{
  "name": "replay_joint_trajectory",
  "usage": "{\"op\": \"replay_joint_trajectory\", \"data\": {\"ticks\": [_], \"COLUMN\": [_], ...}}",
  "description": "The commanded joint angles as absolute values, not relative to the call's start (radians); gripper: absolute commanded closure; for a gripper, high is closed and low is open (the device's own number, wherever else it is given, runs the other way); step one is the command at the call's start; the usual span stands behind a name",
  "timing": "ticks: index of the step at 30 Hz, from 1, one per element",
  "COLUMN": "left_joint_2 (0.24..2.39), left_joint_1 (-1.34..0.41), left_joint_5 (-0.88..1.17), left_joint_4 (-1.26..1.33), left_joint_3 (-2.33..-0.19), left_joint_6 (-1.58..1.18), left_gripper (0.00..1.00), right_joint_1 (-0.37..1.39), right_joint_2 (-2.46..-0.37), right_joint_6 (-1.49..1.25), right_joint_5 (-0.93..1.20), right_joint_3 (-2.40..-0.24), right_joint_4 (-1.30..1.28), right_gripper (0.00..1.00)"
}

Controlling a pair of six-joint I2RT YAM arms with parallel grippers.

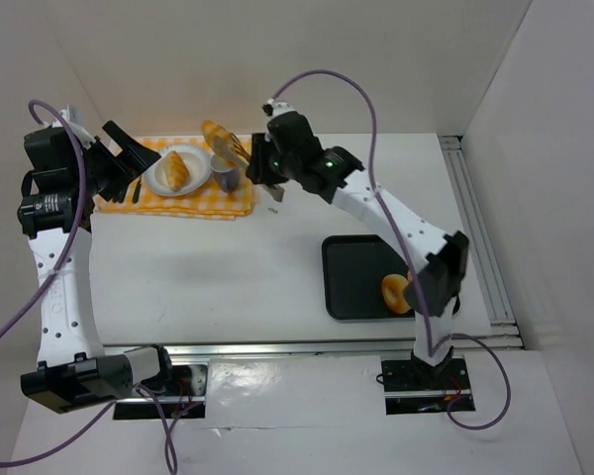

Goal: Place the bread

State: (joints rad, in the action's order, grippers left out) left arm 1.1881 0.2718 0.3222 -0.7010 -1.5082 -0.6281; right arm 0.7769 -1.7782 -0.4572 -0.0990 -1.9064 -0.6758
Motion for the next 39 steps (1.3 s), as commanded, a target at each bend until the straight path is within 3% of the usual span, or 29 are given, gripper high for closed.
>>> {"op": "replay_joint_trajectory", "data": {"ticks": [1, 5, 7, 11, 15, 28, 39], "left_joint_2": [1.19, 1.19, 1.19, 1.178, 1.141, 1.131, 1.14], "left_joint_1": [0.276, 0.276, 0.276, 0.276, 0.276, 0.285, 0.285], "left_joint_5": [0.339, 0.325, 0.325, 0.307, 0.296, 0.308, 0.319], "left_joint_4": [-0.698, -0.698, -0.71, -0.719, -0.719, -0.701, -0.701], "left_joint_3": [-1.592, -1.632, -1.655, -1.674, -1.664, -1.626, -1.626], "left_joint_6": [-0.618, -0.641, -0.641, -0.65, -0.65, -0.629, -0.611], "left_gripper": [0.0, 0.0, 0.0, 0.0, 0.0, 0.0, 0.0], "right_joint_1": [0.782, 0.753, 0.729, 0.729, 0.729, 0.729, 0.738], "right_joint_2": [-1.958, -2.238, -2.333, -2.397, -2.494, -2.583, -2.621], "right_joint_6": [-0.365, -0.374, -0.426, -0.471, -0.48, -0.499, -0.518], "right_joint_5": [-0.034, 0.076, 0.132, 0.149, 0.204, 0.127, 0.109], "right_joint_3": [-2.135, -2.515, -2.545, -2.47, -2.508, -2.474, -2.474], "right_joint_4": [-0.465, -0.398, -0.329, -0.085, -0.003, 0.018, 0.018], "right_gripper": [0.7, 0.68, 0.68, 0.67, 0.66, 0.66, 0.57]}}
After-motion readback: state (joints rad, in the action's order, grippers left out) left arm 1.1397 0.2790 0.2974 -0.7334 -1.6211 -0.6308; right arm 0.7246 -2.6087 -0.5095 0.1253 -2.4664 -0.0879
